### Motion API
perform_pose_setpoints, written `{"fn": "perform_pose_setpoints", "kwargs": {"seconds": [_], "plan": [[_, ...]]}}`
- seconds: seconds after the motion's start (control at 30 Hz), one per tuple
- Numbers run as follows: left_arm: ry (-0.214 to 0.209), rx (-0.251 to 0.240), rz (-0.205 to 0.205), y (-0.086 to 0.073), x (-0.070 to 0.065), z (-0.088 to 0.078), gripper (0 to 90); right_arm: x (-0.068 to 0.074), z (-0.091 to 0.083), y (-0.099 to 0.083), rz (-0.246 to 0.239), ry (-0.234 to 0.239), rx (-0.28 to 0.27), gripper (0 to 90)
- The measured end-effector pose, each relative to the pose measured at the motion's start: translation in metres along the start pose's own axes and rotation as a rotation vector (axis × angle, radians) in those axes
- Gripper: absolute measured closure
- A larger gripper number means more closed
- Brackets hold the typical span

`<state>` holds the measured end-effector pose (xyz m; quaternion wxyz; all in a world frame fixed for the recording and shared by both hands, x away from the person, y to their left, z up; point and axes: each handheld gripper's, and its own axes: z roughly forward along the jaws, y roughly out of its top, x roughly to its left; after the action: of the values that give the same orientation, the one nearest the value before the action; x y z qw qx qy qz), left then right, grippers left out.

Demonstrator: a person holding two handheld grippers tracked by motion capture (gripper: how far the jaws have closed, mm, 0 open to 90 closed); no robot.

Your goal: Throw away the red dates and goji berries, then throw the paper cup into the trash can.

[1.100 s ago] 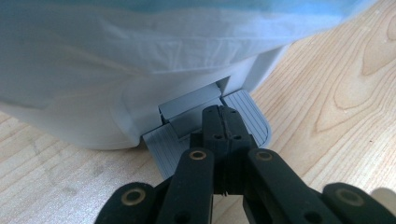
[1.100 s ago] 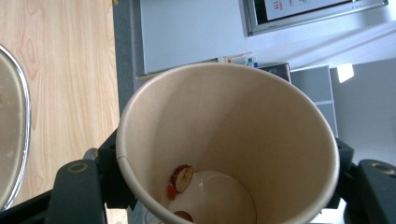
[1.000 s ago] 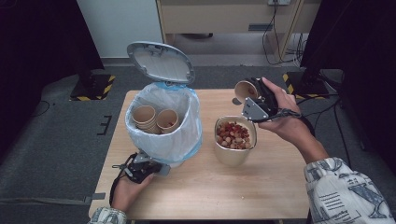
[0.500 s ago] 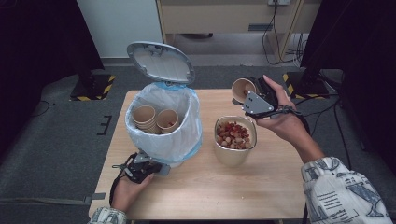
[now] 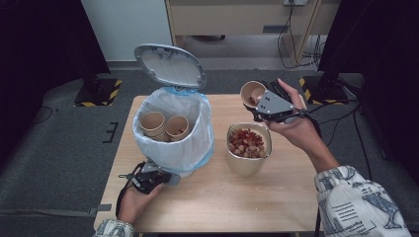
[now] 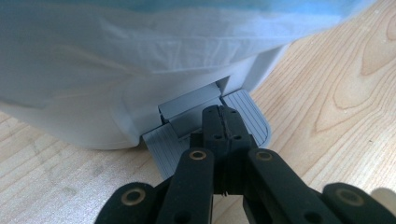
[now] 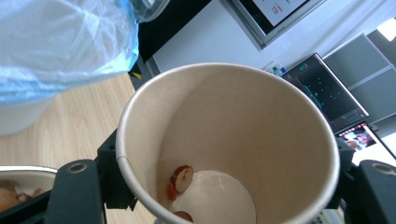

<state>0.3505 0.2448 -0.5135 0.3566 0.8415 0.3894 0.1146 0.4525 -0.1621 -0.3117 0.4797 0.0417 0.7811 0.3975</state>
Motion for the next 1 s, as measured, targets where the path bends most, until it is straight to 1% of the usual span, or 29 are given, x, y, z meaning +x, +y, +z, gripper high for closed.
{"fn": "perform_pose_setpoints", "kwargs": {"seconds": [0.13, 0.27, 0.53, 0.63, 0.67, 0.7, 0.77, 1.0], "plan": [[-0.001, 0.0, 0.0, 0.0, 0.0, 0.0, 90.0, 0.0, 0.001, 0.002, 0.047, 0.014, -0.021, 27.9], [0.0, 0.0, 0.001, 0.0, 0.0, 0.0, 90.0, 0.0, 0.002, 0.005, 0.08, 0.025, -0.035, 27.8], [-0.001, 0.001, 0.001, 0.0, 0.0, 0.0, 90.0, 0.002, 0.004, 0.01, 0.102, 0.046, -0.047, 27.7], [0.0, 0.001, 0.002, 0.0, 0.0, 0.0, 90.0, 0.002, 0.005, 0.012, 0.128, 0.056, -0.054, 27.6], [0.0, 0.001, 0.002, 0.0, 0.0, 0.0, 90.0, 0.002, 0.005, 0.012, 0.128, 0.056, -0.054, 27.6], [-0.001, 0.001, 0.002, 0.0, 0.0, 0.0, 90.0, 0.002, 0.006, 0.014, 0.146, 0.062, -0.055, 27.5], [0.0, 0.001, 0.003, 0.0, 0.0, 0.0, 90.0, 0.002, 0.006, 0.016, 0.161, 0.068, -0.062, 27.5], [-0.001, 0.002, 0.003, 0.0, 0.0, 0.0, 90.0, 0.003, 0.009, 0.022, 0.2, 0.087, -0.078, 27.4]]}}
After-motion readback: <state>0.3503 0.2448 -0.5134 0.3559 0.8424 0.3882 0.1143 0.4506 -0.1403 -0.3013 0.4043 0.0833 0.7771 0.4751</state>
